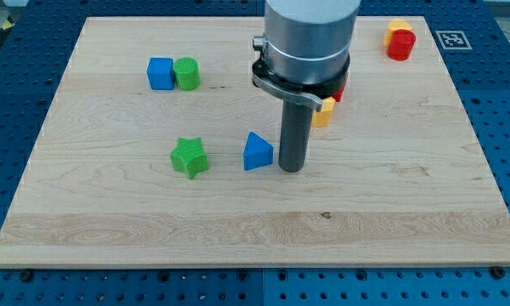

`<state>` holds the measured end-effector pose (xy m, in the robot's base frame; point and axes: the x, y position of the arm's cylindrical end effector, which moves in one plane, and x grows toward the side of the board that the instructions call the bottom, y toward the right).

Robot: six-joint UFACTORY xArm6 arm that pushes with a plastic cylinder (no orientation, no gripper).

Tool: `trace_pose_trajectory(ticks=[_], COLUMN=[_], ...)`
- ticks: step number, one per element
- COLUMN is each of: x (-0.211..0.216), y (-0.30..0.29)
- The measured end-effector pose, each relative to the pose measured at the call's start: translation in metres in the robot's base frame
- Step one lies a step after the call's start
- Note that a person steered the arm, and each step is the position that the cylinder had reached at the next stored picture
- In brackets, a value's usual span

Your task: Move blue triangle to the blue cube

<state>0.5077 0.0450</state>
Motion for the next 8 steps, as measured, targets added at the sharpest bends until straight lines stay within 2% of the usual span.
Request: trace_pose_trajectory(ticks=[3,8], x=[0.018,-0.036], y=[0.006,-0.073])
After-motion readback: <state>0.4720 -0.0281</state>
